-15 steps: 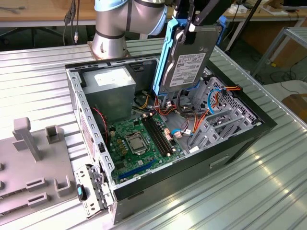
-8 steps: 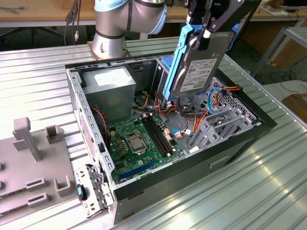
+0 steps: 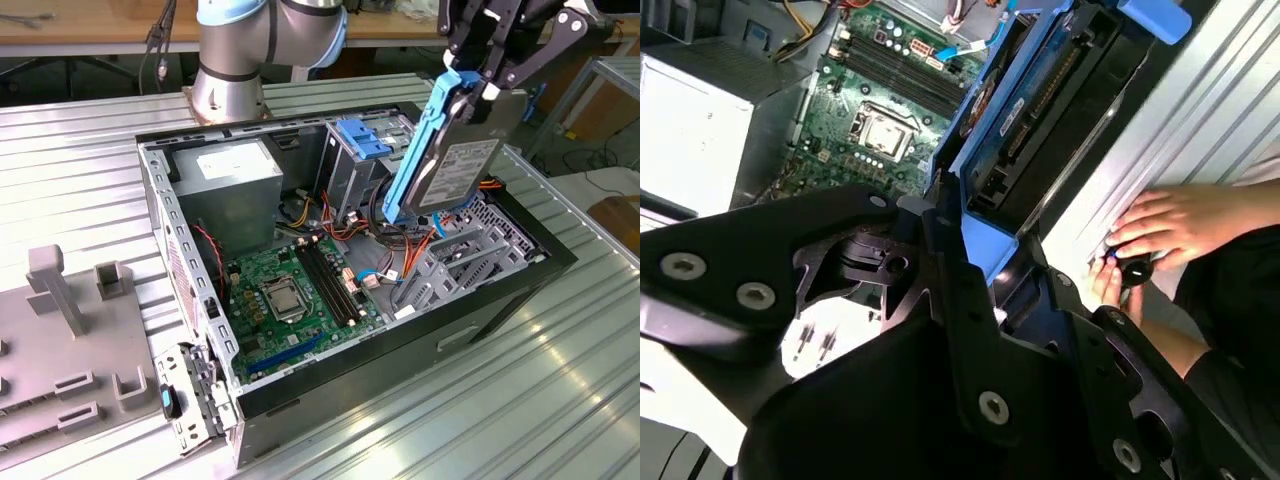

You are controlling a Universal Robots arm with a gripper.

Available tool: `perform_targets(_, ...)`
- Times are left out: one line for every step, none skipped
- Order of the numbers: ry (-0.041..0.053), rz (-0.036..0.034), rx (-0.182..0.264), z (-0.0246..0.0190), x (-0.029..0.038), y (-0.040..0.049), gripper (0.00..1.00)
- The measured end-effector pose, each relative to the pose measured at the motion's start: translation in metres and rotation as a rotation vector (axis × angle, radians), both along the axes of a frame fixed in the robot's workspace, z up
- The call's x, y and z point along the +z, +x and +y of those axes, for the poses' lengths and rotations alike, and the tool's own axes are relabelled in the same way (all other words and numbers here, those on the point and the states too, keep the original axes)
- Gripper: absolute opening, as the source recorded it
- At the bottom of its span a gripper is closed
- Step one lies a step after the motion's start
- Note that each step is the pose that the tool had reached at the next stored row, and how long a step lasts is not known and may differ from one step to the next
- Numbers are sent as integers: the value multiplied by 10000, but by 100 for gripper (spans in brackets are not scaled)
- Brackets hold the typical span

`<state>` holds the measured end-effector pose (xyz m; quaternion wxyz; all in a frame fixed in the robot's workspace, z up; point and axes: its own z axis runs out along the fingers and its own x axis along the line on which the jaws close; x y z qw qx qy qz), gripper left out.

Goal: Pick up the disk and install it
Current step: 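Insert the disk into the insertion slot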

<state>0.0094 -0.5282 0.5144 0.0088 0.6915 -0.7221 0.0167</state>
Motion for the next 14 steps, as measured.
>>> perform_targets(-1,1,1,-10,-2,36,37)
perform_targets(-1,3,-1,-23,-5,99,37)
perform_targets(0,4,1,-36,-7,181,37)
perform_targets(0,4,-1,-42,-8,233,37)
perform_targets(0,4,0,-45,-9,271,37)
perform_targets(0,4,0,-45,-10,288,37)
perform_targets(0,5,0,-45,-10,309,37)
perform_targets(0,4,0,-49,-12,350,37)
perform_targets(0,4,-1,-58,-13,410,37)
perform_targets(-1,4,1,-86,-20,476,37)
perform_targets(-1,4,0,-109,-35,494,37)
perform_targets(-1,4,1,-124,-65,504,37)
perform_targets(-4,4,15,-140,-141,533,37)
perform_targets(-4,5,3,-195,-265,602,37)
